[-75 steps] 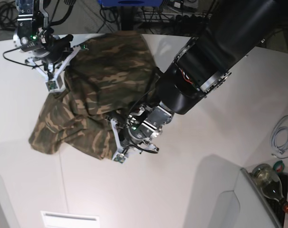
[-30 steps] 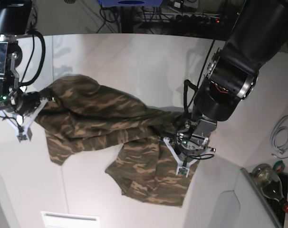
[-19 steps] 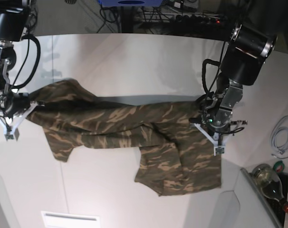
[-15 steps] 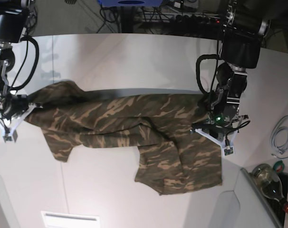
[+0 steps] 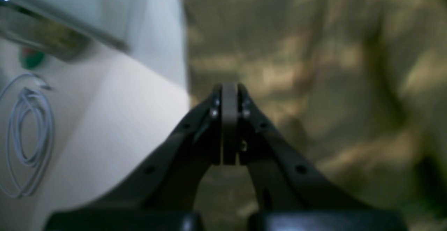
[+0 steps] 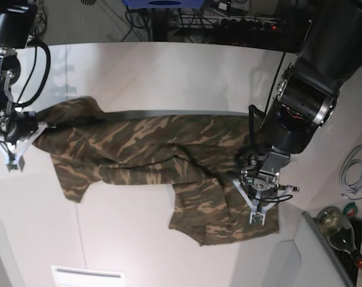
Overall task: Layout the t-shirt on the table in an organized manner, then fold the t-shirt properly
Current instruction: 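Pull the shirt taut between both grippers and lay it flat, then open both grippers and lift them off the shirt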
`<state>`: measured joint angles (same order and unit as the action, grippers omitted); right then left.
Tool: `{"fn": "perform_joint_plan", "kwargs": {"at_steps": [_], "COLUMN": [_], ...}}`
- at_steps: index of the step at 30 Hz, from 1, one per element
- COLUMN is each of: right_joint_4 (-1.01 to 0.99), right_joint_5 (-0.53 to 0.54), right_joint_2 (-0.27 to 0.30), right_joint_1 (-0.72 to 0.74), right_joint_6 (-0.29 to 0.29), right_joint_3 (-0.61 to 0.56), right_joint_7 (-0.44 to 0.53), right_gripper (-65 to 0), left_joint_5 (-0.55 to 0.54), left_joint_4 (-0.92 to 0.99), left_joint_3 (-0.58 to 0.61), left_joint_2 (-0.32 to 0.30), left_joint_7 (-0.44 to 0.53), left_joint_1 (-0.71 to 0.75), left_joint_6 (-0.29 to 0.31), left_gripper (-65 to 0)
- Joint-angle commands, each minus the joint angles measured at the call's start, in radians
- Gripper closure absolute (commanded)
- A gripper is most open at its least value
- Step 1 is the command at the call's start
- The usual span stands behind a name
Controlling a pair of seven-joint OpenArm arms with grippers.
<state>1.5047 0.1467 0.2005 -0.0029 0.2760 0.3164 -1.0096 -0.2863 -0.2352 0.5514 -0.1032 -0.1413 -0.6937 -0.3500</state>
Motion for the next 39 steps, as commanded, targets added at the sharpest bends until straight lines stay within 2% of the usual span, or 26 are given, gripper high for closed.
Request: {"fn": "perform_joint_plan", "kwargs": {"at_steps": [1, 3, 10, 12, 15, 19, 21, 24, 26, 30, 32, 33, 35, 39], "right_joint_4": [0.018, 0.018, 0.018, 0.018, 0.017, 0.017, 0.017, 0.017, 0.017, 0.030, 0.044, 0.041, 0.020, -0.023], "right_joint_5": [-0.002, -0.002, -0.002, -0.002, -0.002, -0.002, -0.002, -0.002, -0.002, -0.002, -0.002, -0.002, -0.003, -0.003], "right_joint_2": [0.017, 0.017, 0.017, 0.015, 0.015, 0.017, 0.017, 0.017, 0.015, 0.011, 0.007, 0.007, 0.007, 0.009], "right_joint_1": [0.019, 0.019, 0.019, 0.019, 0.019, 0.022, 0.025, 0.053, 0.070, 0.126, 0.143, 0.152, 0.172, 0.175], "right_joint_6": [-0.005, -0.005, -0.005, -0.005, -0.005, -0.005, -0.005, -0.005, -0.005, -0.005, -0.005, -0.007, -0.013, -0.080], "right_joint_3": [0.010, 0.013, 0.008, 0.007, 0.005, 0.003, 0.003, 0.003, 0.003, 0.003, 0.002, 0.002, -0.029, -0.078], "right_joint_7": [0.018, 0.018, 0.019, 0.019, 0.021, 0.021, 0.021, 0.013, 0.002, -0.096, -0.119, -0.124, -0.120, -0.081], "right_gripper": [-0.8, -0.8, -0.8, -0.8, -0.8, -0.8, -0.8, -0.8, -0.8, -0.8, -0.8, -0.8, -0.8, -0.8], "left_joint_5": [0.009, 0.009, 0.000, 0.000, 0.002, 0.009, 0.011, 0.011, 0.011, 0.006, 0.003, 0.003, 0.003, 0.003], "left_joint_4": [0.030, 0.061, 0.009, -0.031, -0.143, -0.467, -0.652, -0.843, -0.903, -0.967, -1.038, -1.082, -1.199, -1.387], "left_joint_3": [0.003, 0.006, -0.007, -0.032, -0.162, -0.333, -0.382, -0.379, -0.362, -0.359, -0.357, -0.356, -0.317, -0.193], "left_joint_2": [-0.005, -0.010, -0.105, -0.129, -0.161, -0.185, -0.180, -0.161, -0.129, -0.097, -0.083, -0.071, -0.049, -0.042], "left_joint_7": [0.030, 0.035, 0.033, 0.032, -0.051, -0.202, -0.280, -0.358, -0.386, -0.421, -0.478, -0.512, -0.588, -0.749], "left_joint_1": [-0.047, -0.044, 0.079, 0.119, 0.185, 0.311, 0.363, 0.383, 0.372, 0.357, 0.378, 0.394, 0.429, 0.495], "left_joint_6": [-0.011, -0.011, -0.017, -0.042, -0.062, -0.062, -0.060, -0.060, -0.062, -0.062, -0.057, -0.050, 0.010, 0.079], "left_gripper": [0.0, 0.0, 0.0, 0.0, 0.0, 0.0, 0.0, 0.0, 0.0, 0.0, 0.0, 0.0, 0.0, 0.0]}}
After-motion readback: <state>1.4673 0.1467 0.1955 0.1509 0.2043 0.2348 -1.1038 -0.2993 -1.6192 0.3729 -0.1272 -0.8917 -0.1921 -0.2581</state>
